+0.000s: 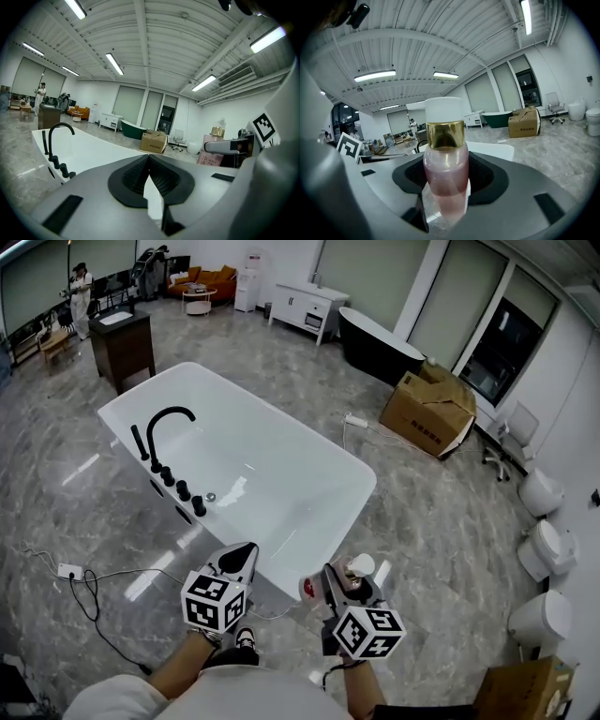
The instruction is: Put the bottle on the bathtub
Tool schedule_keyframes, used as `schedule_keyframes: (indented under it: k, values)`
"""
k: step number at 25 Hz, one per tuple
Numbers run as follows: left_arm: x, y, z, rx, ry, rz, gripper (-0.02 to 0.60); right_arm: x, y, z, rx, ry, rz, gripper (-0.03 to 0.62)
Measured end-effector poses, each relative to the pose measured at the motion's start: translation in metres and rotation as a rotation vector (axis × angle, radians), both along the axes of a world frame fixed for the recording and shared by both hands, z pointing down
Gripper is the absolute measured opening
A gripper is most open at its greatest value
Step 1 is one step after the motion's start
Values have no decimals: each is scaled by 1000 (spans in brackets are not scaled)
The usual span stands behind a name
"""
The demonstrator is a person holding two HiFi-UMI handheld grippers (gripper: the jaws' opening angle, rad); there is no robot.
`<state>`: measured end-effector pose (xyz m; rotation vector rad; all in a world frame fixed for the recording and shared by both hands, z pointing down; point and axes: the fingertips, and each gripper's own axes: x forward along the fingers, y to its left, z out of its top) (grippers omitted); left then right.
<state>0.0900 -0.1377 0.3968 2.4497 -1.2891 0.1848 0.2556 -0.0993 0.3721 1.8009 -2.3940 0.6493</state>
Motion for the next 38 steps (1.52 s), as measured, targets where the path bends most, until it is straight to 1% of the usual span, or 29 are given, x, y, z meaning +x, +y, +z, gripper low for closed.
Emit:
schedule_keyframes:
  k: [5,9,14,18,22,27,31,38]
  values:
    - [-1,-34,4,-8,-3,14,17,-4,-32,-3,2,7,4,238]
    - [-3,-51,8,-19,-5,27,17,-3,-47,-3,-10,7,19,238]
    - [-7,-69,28,-60,-9,29,17,1,-61,5,-24,13,42,238]
    - [-6,-75,38,-92,-12,12,17,4,-69,15,-61,17,29,237]
    - [0,-81,43,-103,-15,-20,17,8,-83,24,-77,21,-4,236]
    - [-1,-77,46,-130,-20,-74,16,5,-96,29,-98,26,-65,236]
    - [-4,-73,59,-168,-26,-119,16,5,-105,36,-112,22,-96,236]
    - [-11,-53,83,-243,-47,-171,17,-2,-110,57,-150,8,-155,236]
